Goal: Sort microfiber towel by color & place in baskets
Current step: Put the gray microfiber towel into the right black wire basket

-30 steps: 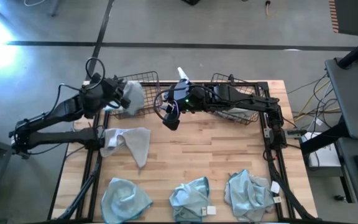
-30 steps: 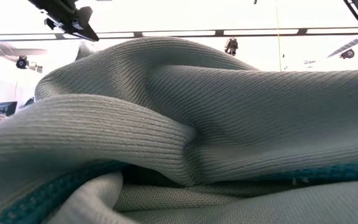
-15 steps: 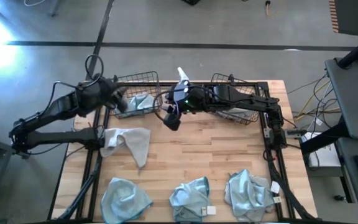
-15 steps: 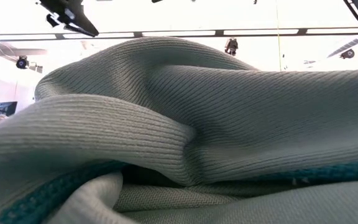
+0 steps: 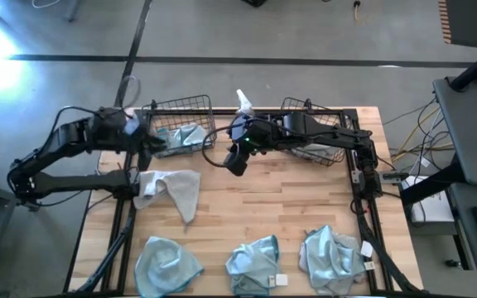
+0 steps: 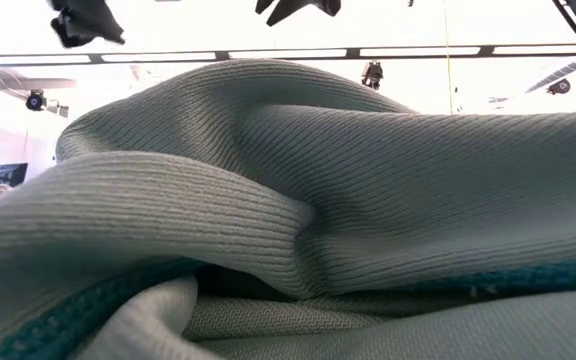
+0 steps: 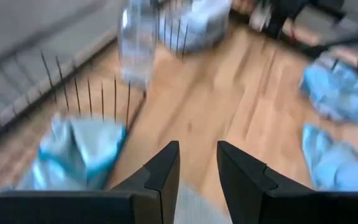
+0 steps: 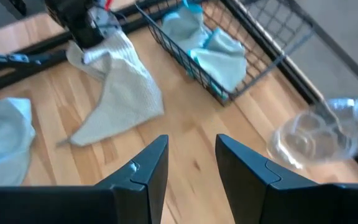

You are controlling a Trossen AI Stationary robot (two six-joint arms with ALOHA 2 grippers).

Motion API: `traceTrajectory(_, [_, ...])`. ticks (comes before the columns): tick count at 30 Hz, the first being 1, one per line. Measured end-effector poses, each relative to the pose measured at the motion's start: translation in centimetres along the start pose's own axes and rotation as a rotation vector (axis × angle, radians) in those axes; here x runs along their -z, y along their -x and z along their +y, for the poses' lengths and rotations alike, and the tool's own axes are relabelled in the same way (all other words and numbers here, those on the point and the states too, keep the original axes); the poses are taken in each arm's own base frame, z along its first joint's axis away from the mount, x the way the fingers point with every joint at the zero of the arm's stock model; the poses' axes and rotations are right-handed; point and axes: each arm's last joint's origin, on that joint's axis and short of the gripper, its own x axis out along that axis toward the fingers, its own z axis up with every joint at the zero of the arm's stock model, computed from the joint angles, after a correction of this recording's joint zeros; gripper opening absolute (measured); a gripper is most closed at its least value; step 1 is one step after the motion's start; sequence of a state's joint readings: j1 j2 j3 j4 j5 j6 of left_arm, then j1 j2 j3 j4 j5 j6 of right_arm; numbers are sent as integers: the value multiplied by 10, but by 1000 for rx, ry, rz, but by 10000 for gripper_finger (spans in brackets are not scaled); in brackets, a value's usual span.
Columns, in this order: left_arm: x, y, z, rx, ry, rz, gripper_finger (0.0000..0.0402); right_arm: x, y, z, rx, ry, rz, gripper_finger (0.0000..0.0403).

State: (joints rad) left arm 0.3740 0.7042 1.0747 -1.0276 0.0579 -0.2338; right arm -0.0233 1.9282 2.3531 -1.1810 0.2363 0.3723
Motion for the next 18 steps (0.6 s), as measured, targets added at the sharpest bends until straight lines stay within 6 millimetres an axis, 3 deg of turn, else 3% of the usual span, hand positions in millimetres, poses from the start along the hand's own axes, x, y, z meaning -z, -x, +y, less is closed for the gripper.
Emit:
traceTrajectory(5, [25,-16,7,-41,57,186,92,7,1,2,16,-1,57,128])
traceTrajectory(18, [75,-61,18,-14,221,374,92,19,5,12,20,40,127,128])
